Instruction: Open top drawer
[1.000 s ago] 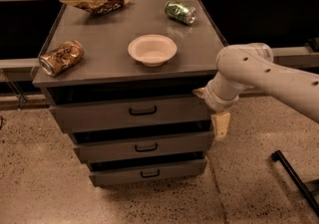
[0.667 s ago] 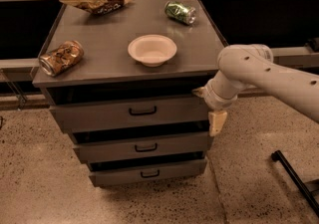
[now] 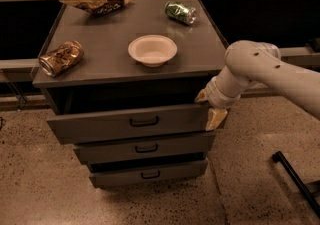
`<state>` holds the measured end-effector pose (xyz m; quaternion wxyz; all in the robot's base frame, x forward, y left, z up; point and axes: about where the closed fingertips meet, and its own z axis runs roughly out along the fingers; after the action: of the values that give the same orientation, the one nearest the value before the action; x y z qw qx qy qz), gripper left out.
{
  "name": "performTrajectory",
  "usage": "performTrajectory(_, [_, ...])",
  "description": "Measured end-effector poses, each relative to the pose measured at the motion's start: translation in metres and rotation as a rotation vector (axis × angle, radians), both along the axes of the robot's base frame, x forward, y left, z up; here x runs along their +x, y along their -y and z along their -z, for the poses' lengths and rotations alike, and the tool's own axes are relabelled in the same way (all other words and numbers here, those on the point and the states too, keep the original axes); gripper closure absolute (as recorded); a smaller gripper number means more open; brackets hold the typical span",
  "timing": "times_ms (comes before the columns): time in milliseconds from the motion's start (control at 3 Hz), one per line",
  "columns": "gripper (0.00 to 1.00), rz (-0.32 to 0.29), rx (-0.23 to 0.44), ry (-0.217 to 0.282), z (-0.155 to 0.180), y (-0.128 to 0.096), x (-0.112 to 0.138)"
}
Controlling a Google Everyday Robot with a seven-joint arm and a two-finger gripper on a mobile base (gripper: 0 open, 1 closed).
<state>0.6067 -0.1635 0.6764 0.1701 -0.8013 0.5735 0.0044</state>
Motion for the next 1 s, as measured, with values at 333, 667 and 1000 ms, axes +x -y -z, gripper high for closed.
performTrajectory(333, [0.05, 0.000, 0.000, 0.000, -0.0035, 0.0000, 0.0000])
performTrajectory(667, [0.00, 0.000, 0.000, 0.000, -0.0035, 0.0000, 0.0000])
performTrajectory(1000, [0.00, -0.002, 0.005, -0.009, -0.0020, -0.0005, -0.0002])
